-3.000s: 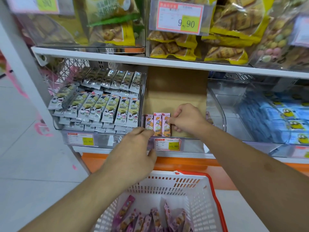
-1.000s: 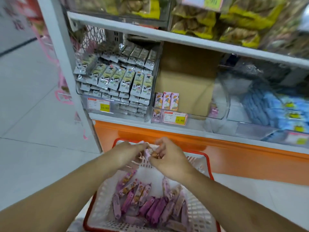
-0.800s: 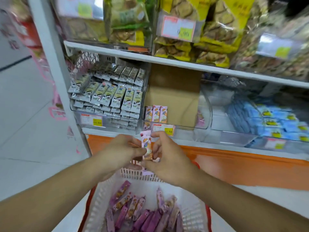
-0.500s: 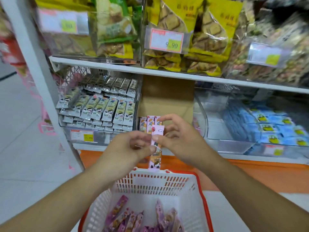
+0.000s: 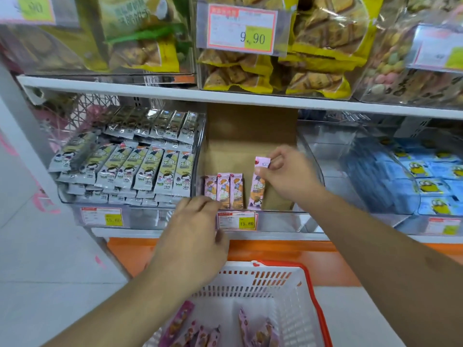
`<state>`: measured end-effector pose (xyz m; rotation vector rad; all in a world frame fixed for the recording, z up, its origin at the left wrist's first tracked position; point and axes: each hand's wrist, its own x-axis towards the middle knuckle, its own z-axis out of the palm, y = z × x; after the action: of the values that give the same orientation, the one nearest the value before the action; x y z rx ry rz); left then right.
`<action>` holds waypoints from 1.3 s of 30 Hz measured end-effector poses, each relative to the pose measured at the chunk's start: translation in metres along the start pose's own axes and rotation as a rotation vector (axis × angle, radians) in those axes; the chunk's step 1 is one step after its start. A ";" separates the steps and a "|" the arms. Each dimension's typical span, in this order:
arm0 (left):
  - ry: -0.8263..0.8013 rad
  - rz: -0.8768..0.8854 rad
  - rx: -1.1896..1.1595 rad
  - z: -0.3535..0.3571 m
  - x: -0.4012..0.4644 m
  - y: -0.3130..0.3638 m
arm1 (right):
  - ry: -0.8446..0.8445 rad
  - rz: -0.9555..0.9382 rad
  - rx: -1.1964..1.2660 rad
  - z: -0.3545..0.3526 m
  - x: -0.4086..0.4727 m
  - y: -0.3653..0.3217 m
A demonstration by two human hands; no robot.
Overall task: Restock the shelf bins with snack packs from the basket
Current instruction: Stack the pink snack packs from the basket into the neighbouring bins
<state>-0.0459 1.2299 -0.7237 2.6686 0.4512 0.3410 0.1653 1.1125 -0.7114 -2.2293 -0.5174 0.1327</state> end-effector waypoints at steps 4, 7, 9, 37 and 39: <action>-0.008 0.010 0.004 0.003 0.001 -0.003 | -0.072 0.040 -0.085 0.015 0.011 0.016; -0.011 0.013 0.000 0.004 0.001 -0.004 | -0.077 0.050 -0.144 0.023 0.014 0.018; -0.009 0.018 -0.005 0.005 0.000 -0.003 | -0.076 0.052 -0.185 0.026 0.013 0.018; -0.105 -0.132 -0.062 0.004 -0.059 -0.061 | -0.393 -0.132 0.091 0.022 -0.118 -0.030; -0.196 -0.197 -0.009 0.017 -0.073 -0.081 | -0.511 -0.088 0.036 0.050 -0.138 -0.017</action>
<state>-0.1290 1.2675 -0.7860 2.5877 0.6414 0.0228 0.0212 1.1016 -0.7424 -2.1266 -0.8761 0.6702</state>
